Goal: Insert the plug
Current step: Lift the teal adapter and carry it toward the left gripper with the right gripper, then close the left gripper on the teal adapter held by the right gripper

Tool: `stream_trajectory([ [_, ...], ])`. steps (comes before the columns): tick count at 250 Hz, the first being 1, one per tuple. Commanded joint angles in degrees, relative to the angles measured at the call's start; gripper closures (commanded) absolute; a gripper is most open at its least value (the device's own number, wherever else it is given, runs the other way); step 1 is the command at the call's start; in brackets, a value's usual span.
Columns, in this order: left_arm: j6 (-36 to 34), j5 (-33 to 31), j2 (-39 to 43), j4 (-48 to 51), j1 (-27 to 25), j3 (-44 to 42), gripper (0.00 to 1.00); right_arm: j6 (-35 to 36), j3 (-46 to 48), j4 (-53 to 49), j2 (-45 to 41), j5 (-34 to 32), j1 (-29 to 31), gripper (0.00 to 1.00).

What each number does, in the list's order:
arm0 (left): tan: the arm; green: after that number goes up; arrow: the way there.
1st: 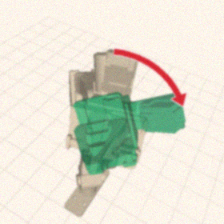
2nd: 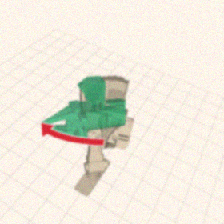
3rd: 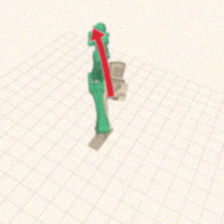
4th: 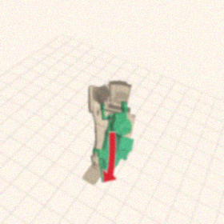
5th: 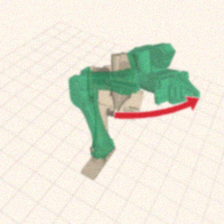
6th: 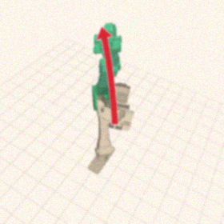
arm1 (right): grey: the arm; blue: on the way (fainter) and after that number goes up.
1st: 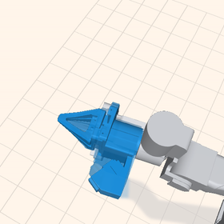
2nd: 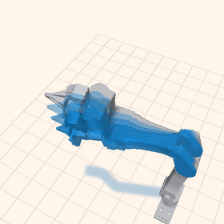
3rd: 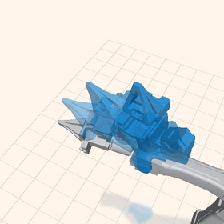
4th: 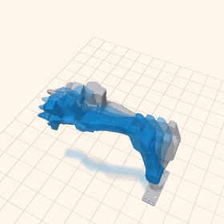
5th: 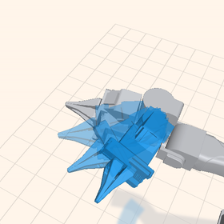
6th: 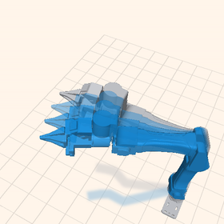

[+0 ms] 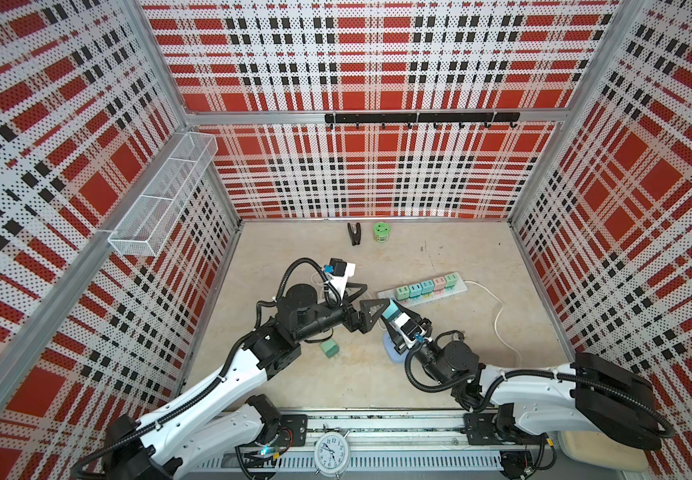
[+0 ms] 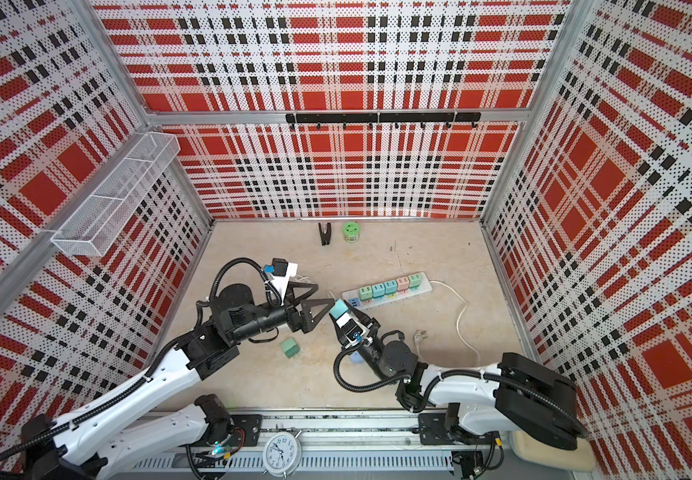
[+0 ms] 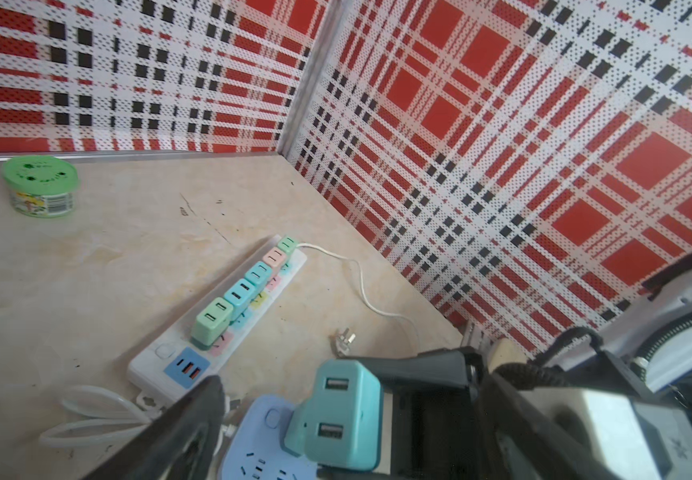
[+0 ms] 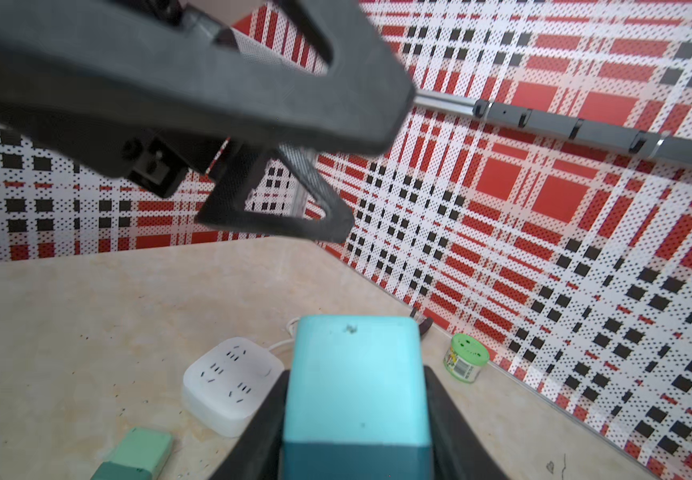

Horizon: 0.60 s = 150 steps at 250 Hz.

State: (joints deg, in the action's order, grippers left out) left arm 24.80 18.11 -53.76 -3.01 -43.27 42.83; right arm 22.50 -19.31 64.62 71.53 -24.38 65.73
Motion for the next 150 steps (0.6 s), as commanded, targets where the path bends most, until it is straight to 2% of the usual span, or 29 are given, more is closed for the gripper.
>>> stream_trajectory([
  [1, -1.4, 3.5, -0.4, 0.4, -1.1, 1.9, 0.04, 3.7, 0.3, 8.7, -0.8, 1.7, -0.2, 0.77],
  [50, -2.1, 4.5, -1.1, 1.3, -2.6, 3.0, 0.06, 4.8, -0.6, 10.8, -0.6, 3.9, -0.2, 0.79],
  [113, -3.6, 7.3, -5.0, 1.3, -3.8, 5.5, 0.17, 4.5, -1.8, 9.4, -1.3, 6.5, -0.2, 0.79],
  [121, -3.9, 7.6, -5.6, 1.3, -4.0, 5.8, 0.21, 4.3, -1.7, 9.5, -1.2, 6.4, -0.2, 0.79],
  [150, -4.0, 8.1, -7.1, 1.3, -4.5, 6.7, 0.43, 4.5, -1.6, 10.4, -0.8, 6.3, -0.2, 0.79],
])
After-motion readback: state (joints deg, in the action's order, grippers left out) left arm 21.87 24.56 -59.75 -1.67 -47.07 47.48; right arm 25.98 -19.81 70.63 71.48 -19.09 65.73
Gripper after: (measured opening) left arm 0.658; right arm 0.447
